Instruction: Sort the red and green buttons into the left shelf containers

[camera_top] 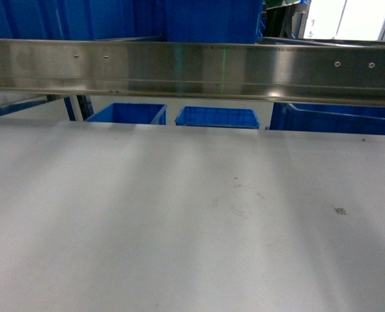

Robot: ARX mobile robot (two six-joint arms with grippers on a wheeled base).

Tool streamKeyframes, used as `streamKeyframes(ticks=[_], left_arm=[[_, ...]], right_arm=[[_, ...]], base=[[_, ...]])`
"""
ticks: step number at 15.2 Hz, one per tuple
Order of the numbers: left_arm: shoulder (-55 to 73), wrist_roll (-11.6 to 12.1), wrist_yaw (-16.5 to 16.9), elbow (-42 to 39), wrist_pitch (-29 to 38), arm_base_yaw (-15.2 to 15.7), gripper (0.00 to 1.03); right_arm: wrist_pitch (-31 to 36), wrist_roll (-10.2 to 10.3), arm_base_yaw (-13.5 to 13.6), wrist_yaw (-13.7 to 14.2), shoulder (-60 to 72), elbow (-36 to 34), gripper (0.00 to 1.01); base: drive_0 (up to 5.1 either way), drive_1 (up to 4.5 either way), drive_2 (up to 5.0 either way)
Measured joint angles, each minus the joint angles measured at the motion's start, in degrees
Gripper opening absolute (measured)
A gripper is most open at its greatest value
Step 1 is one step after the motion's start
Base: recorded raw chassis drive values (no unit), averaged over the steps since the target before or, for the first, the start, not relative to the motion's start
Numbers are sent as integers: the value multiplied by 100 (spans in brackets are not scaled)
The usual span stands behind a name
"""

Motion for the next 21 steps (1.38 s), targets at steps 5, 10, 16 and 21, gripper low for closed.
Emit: streamKeyframes(ticks=[5,10,16,21], left_arm=[[-11,0,9,0,4,0,27],[0,0,9,0,-11,-4,27],[0,0,4,0,-4,-2,27],[-2,0,7,0,-2,0,27]], right_arm=[[13,0,0,0,-11,0,27],[-2,0,0,0,-2,0,27],[2,0,0,-2,-2,0,27],[0,0,0,0,2,0,27]], base=[[-495,248,248],[-486,305,193],[-498,247,247],[-499,246,246]])
